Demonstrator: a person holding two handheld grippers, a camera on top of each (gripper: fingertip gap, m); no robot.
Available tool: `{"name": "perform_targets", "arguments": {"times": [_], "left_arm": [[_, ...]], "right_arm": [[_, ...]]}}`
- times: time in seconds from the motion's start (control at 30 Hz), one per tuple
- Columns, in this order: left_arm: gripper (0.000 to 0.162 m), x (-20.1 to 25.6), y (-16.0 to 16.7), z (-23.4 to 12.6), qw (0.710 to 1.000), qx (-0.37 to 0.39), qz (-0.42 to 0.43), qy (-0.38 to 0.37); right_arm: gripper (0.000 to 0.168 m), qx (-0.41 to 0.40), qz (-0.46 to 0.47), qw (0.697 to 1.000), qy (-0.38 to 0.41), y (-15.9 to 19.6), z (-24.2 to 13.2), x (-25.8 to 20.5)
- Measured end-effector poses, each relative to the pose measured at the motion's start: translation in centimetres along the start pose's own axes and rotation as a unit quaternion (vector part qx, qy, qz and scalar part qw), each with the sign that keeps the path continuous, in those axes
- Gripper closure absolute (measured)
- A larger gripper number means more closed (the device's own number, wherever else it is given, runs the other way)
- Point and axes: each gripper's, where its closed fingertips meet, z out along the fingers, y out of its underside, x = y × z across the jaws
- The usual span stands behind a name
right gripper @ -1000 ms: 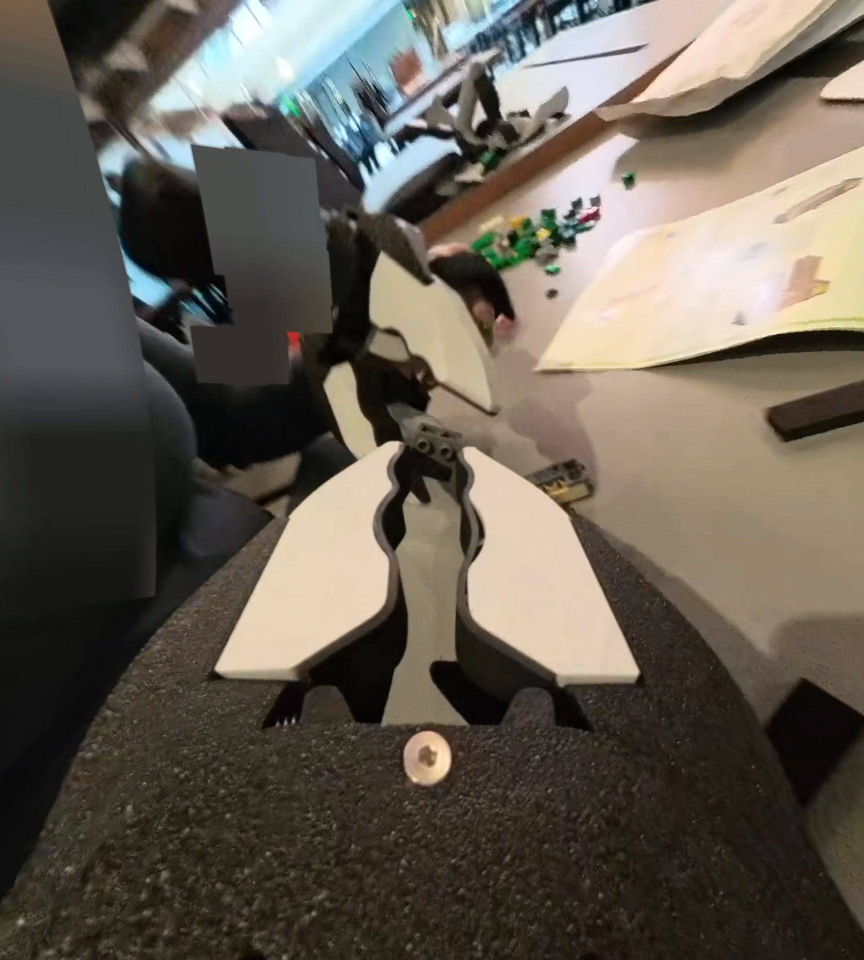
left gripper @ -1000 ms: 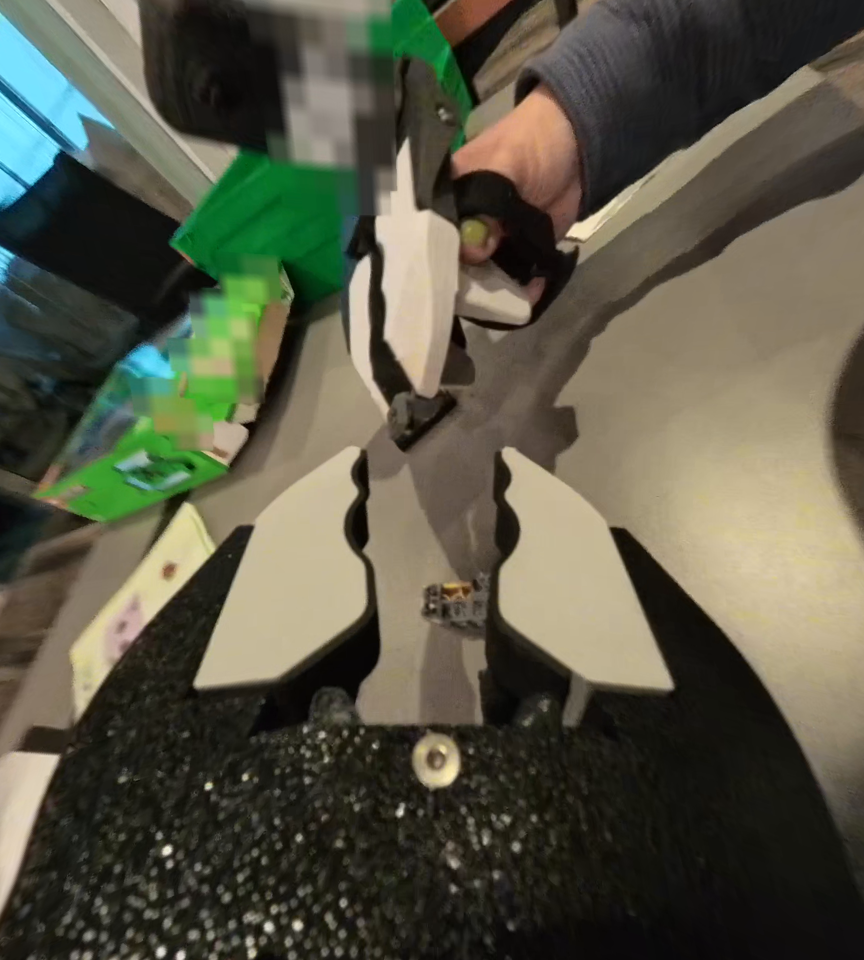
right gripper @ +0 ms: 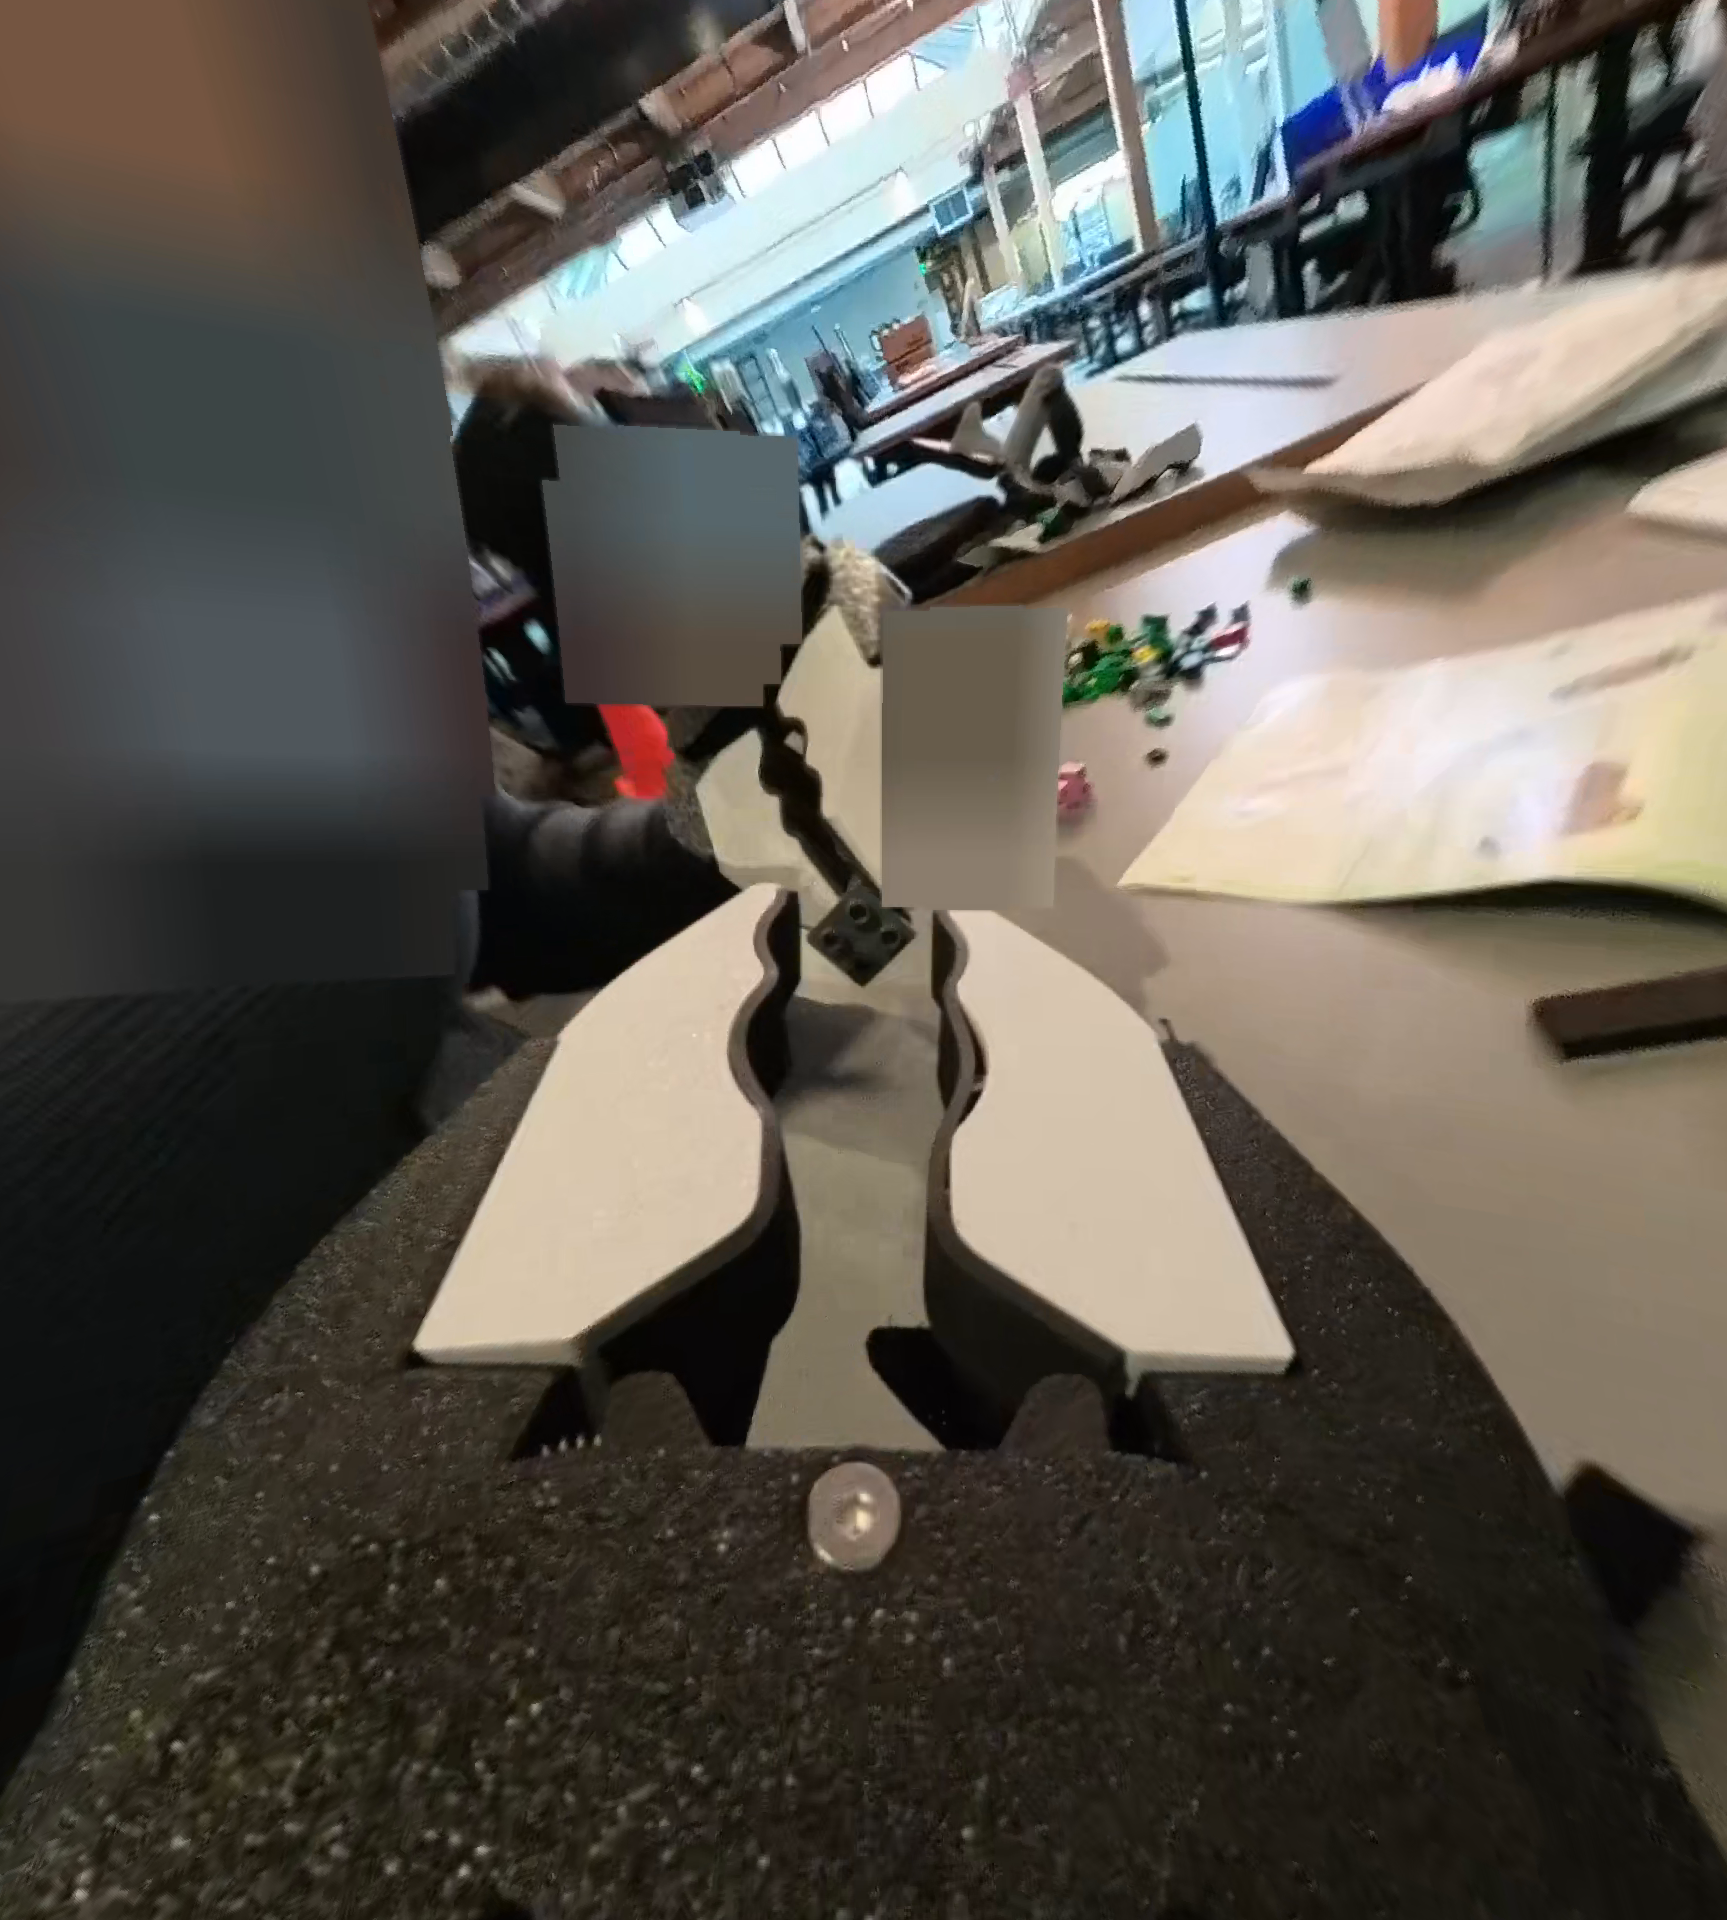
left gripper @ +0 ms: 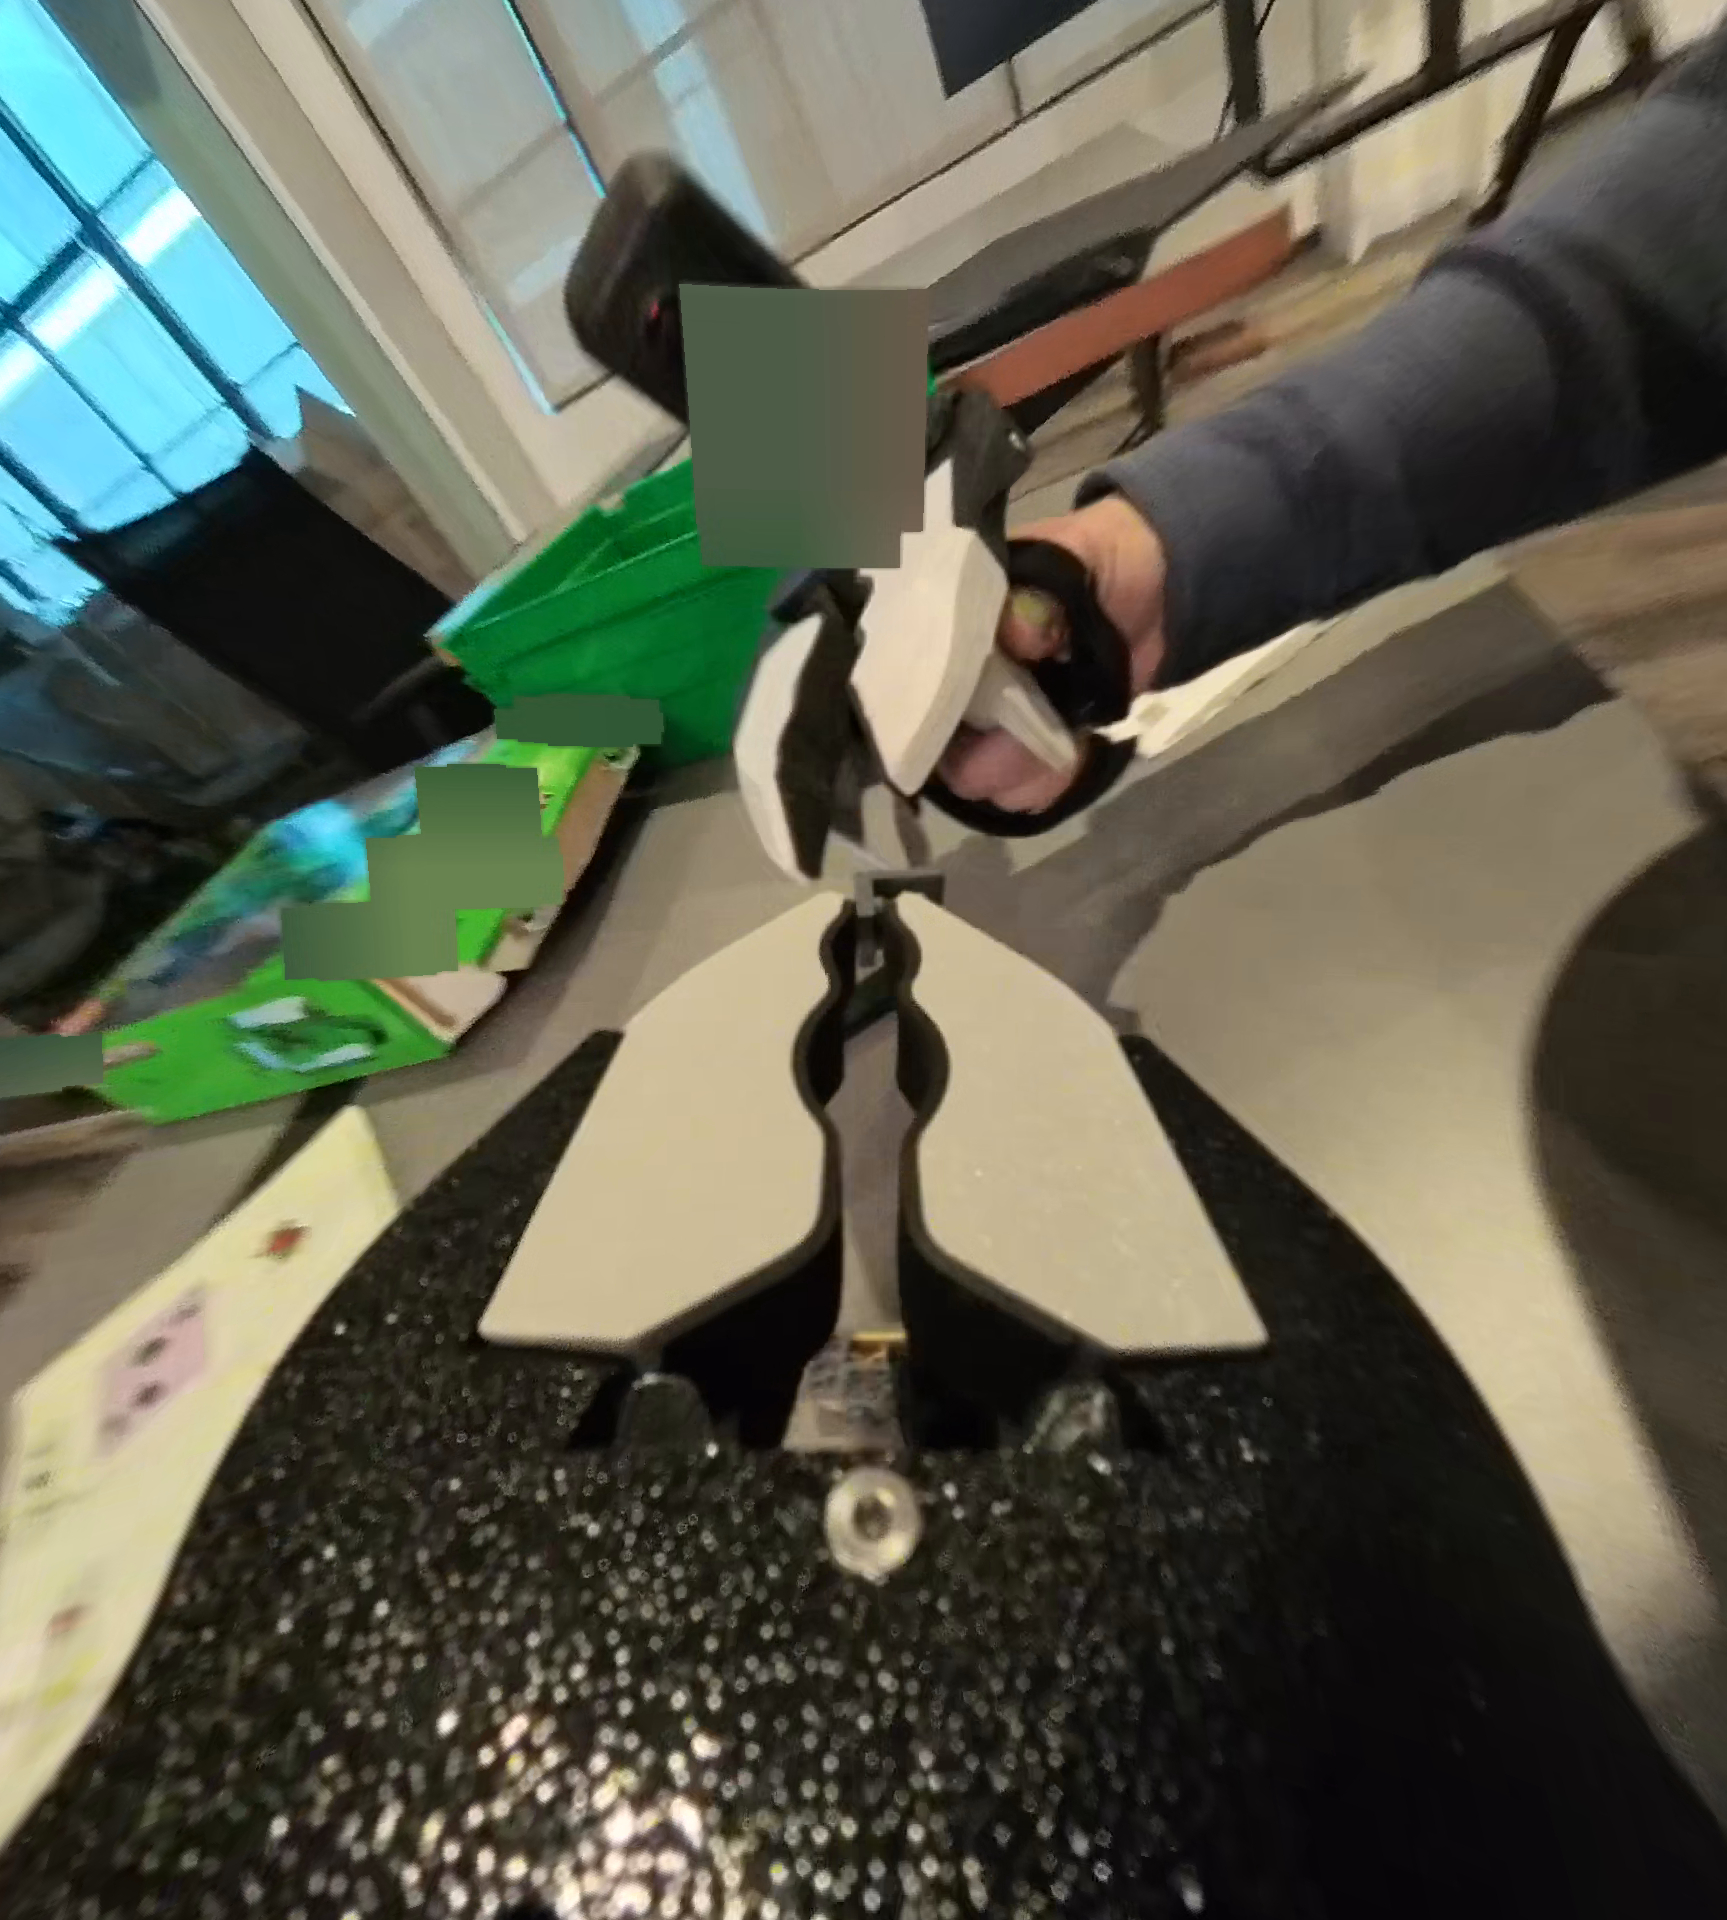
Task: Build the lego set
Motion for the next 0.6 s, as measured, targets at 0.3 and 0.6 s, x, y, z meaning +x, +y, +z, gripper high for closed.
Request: {"name": "perform_targets", "arguments": {"times": [0.3, 0.6], "left_arm": [[0.158, 0.8, -2.2, -1.0, 0.986, 0.073, -0.112, 0.098], [0.158, 0.8, -2.7, -0.7, 0.986, 0.087, -0.111, 0.088]], "right_arm": [[0.145, -0.096, -0.228, 0.968, 0.04, -0.5, 0.2, -2.2], [0.15, -0.107, -0.22, 0.969, 0.029, -0.2, 0.7, -2.7]]}}
